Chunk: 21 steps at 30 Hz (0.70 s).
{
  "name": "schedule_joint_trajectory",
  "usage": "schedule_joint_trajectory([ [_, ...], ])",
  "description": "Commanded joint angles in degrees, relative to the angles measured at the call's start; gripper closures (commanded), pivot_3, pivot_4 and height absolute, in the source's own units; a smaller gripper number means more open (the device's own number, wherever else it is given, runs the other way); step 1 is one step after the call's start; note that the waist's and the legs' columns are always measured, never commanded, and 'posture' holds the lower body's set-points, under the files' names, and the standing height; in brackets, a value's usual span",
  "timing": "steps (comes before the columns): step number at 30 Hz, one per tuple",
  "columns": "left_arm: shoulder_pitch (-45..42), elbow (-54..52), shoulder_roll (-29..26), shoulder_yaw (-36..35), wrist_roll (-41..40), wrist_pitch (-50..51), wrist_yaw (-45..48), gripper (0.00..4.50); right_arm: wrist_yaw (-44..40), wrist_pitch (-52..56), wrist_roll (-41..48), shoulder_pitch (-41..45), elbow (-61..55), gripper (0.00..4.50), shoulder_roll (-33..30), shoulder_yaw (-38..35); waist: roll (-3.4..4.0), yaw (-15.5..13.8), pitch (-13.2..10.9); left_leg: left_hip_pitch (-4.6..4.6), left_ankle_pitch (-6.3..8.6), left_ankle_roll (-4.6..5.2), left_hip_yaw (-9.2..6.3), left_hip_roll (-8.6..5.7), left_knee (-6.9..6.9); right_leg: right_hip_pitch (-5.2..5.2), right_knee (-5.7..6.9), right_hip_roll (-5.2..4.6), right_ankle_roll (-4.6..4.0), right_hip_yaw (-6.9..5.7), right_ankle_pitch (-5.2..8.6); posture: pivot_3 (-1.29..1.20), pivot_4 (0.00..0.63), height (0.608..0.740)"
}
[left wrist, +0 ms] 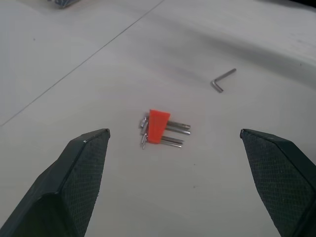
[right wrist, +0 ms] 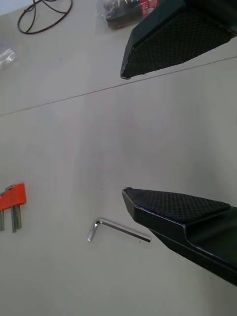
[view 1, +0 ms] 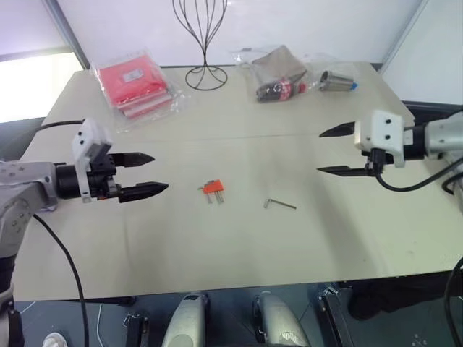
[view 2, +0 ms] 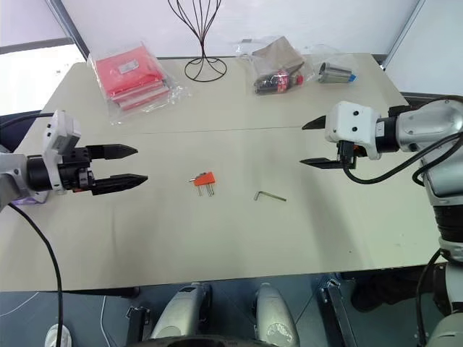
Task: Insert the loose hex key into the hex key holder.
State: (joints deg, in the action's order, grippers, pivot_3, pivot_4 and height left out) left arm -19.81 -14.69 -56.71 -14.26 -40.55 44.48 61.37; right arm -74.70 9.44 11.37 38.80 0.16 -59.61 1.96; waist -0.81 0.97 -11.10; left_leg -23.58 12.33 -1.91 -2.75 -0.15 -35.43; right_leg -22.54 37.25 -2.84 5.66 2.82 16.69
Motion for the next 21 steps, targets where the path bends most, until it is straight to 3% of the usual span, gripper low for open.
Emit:
schedule_joint_trajectory([
  [1,0.1,-1.5,-0.2,-0.8,-0.6,-0.3,-0.1,0.07,-0.3,-0.7,0.0,1.8,-0.5,0.84,0.0,-0.5,0.00,0.0,0.0,0.00,0.00,0.00,0.01,0.00,0.00,0.00,0.00,0.00,0.00,0.00,0.00,0.00,0.150,0.740],
  [12,0.7,-1.5,0.4,-0.9,0.0,-1.0,-1.4,0.07,0.8,-2.6,-0.8,3.6,1.2,0.84,5.2,2.1,0.00,0.0,0.0,0.00,0.00,0.00,0.01,0.00,-0.01,-0.01,0.05,0.06,0.02,0.00,-0.01,0.00,0.150,0.740],
  [17,3.9,-3.6,2.7,-0.7,1.0,-1.7,-4.3,0.07,1.4,-3.9,-2.3,8.0,6.5,0.84,15.3,7.7,-0.01,0.5,0.0,0.02,0.00,0.00,0.02,0.03,-0.02,-0.02,0.12,0.13,0.03,0.02,-0.02,0.00,0.150,0.740],
  [21,5.8,-6.3,4.4,-1.3,0.2,-1.1,-6.8,0.07,1.6,-10.3,-6.8,14.6,21.8,0.84,26.8,13.9,-0.03,1.3,0.0,0.06,-0.02,-0.03,0.03,0.07,-0.03,-0.06,0.28,0.18,0.02,0.04,-0.03,0.00,0.150,0.740],
])
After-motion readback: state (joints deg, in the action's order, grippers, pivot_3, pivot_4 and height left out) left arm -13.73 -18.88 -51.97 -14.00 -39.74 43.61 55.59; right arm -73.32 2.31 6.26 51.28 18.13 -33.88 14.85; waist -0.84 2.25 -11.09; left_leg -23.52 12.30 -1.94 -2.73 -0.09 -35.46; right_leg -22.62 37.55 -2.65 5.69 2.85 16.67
